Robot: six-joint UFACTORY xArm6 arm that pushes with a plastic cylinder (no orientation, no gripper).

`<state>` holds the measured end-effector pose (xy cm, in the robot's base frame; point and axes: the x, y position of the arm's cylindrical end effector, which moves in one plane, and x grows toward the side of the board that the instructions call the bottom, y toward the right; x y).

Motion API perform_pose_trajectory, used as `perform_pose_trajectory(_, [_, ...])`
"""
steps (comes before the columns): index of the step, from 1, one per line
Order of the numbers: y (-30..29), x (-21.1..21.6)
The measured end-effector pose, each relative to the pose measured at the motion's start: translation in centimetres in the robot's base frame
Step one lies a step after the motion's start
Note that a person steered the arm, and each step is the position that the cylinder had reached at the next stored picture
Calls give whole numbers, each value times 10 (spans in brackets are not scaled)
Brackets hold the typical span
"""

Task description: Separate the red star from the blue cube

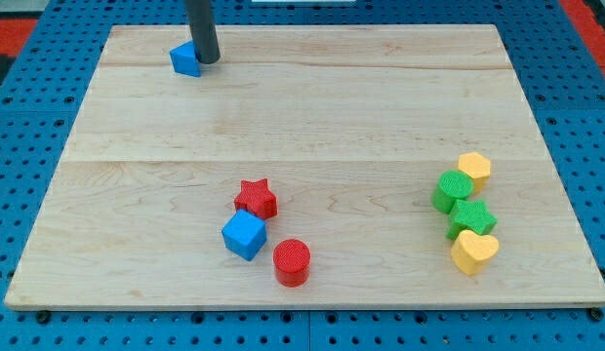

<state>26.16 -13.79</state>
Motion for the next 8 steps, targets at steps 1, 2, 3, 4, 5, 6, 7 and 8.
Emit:
perform_pose_trajectory(1, [-7, 9])
perform_pose_trajectory(2, [-1, 20])
perform_pose_trajectory(3, [-2, 20])
perform_pose_trajectory(4, [-2, 45])
perform_pose_trajectory(5, [-14, 110])
perform_pose_trajectory(6, [-39, 155])
perform_pose_trajectory(7, [-36, 248])
perform_pose_trajectory(8, [7, 288])
